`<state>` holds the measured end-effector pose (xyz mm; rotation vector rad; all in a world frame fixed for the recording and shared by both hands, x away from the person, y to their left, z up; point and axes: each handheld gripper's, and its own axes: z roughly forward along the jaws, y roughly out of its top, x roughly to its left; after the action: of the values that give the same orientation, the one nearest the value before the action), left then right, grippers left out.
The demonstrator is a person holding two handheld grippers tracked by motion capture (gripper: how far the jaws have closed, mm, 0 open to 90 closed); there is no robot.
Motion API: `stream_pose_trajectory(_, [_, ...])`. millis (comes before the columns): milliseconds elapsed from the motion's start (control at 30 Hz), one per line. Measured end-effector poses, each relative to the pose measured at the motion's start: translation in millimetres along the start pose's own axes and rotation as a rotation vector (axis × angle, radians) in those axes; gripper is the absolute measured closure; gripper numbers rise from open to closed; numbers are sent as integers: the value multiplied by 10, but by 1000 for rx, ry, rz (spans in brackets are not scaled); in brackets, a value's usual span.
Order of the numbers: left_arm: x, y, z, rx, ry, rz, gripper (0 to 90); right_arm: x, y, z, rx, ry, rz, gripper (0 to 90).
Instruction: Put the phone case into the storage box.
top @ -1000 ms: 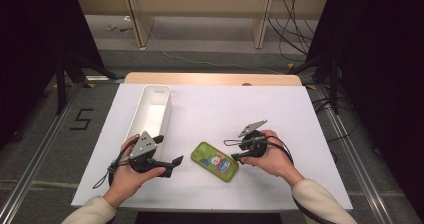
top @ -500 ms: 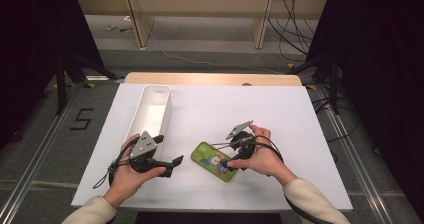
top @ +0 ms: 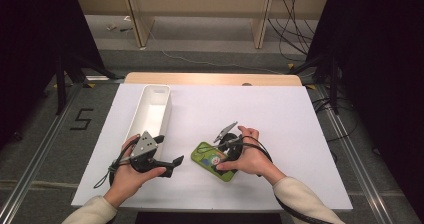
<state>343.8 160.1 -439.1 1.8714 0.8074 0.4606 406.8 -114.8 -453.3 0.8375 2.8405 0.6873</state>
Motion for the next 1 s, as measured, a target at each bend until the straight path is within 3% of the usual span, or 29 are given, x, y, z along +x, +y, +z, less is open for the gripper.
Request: stream_pose_trajectory(1000, [3,-5,0,1,-1,3,46,38,146,232,80,11,-18,58])
